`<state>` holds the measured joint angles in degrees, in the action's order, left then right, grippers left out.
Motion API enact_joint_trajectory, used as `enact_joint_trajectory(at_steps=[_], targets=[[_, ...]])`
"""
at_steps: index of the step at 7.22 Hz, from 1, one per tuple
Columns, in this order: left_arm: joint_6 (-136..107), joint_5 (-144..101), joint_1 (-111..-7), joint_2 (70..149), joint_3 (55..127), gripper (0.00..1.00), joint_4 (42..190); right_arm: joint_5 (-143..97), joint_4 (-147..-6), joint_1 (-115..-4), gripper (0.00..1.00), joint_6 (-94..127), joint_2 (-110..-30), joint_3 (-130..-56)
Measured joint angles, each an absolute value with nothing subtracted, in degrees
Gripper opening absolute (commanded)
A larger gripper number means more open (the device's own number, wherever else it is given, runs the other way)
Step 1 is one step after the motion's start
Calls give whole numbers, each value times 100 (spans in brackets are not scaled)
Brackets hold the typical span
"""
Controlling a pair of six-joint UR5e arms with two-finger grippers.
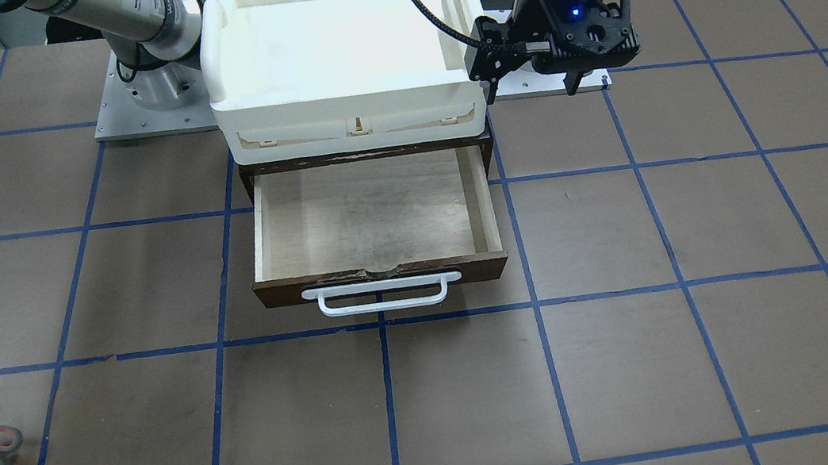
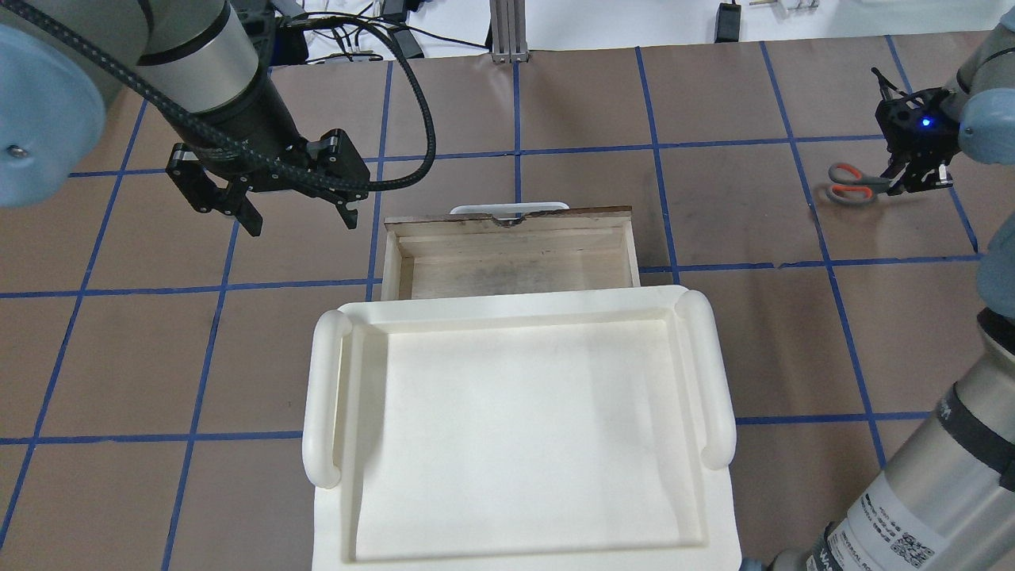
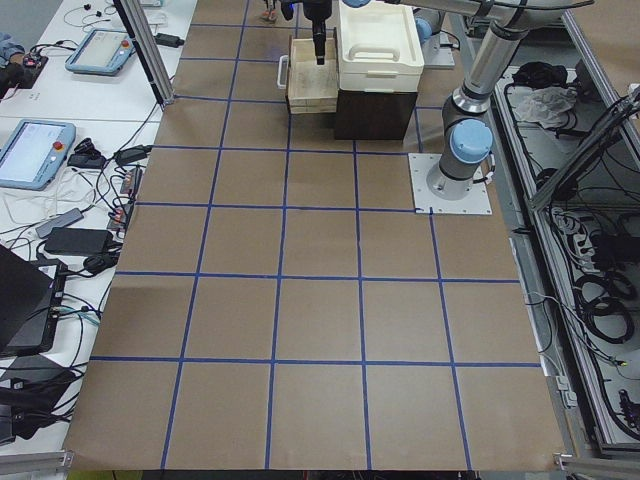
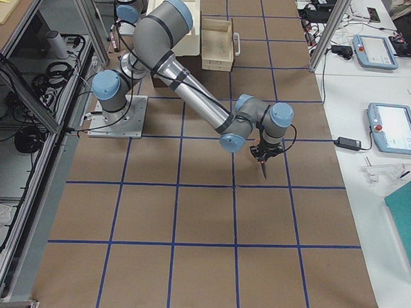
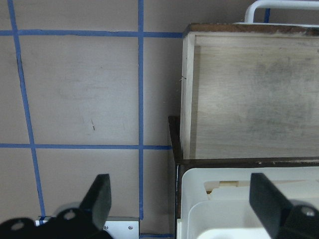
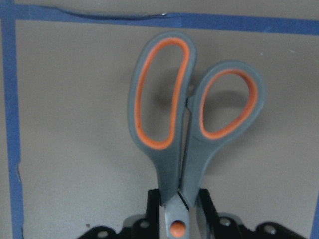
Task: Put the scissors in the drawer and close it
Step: 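Lift the scissors and carry them with the right gripper over the drawer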
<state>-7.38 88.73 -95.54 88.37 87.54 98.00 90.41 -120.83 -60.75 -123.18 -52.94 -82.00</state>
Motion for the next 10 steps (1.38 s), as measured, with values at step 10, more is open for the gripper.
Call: enact_joint_trajectory(at_steps=[10], targets=[[-738, 8868, -9554, 8842, 8754, 100, 9826, 8990, -9406, -9051, 0, -9581, -7667, -8256]])
